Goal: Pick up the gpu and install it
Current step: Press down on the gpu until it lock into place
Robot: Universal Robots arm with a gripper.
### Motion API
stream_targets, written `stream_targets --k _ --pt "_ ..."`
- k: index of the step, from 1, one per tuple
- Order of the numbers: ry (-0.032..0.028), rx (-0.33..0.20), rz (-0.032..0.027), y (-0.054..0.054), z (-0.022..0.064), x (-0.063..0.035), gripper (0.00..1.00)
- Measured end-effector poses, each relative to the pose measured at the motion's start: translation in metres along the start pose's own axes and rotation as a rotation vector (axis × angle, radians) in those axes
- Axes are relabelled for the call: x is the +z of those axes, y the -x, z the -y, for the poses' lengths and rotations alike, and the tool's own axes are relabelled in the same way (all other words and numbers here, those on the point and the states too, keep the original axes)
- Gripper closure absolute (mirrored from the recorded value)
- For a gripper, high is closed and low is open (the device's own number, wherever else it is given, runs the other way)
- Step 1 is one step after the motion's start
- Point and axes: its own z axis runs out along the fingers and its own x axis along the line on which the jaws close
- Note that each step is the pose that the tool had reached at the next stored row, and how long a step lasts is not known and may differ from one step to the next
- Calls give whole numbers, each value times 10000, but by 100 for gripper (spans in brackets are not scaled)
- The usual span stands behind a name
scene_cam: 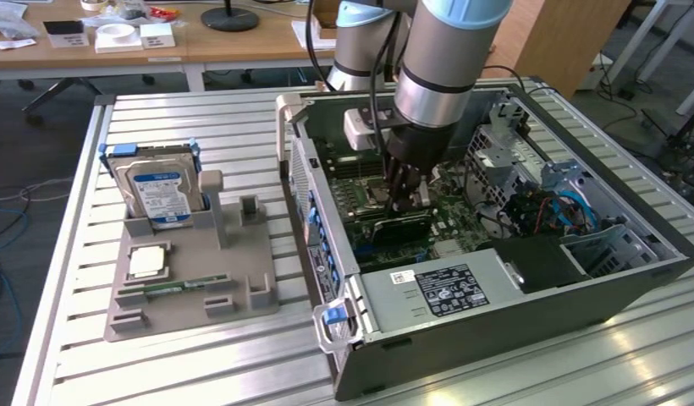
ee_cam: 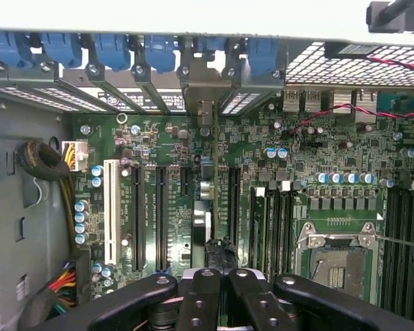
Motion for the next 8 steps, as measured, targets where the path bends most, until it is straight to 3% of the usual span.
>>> stream_targets --k 8 --pt "0 0 5 14 0 19 89"
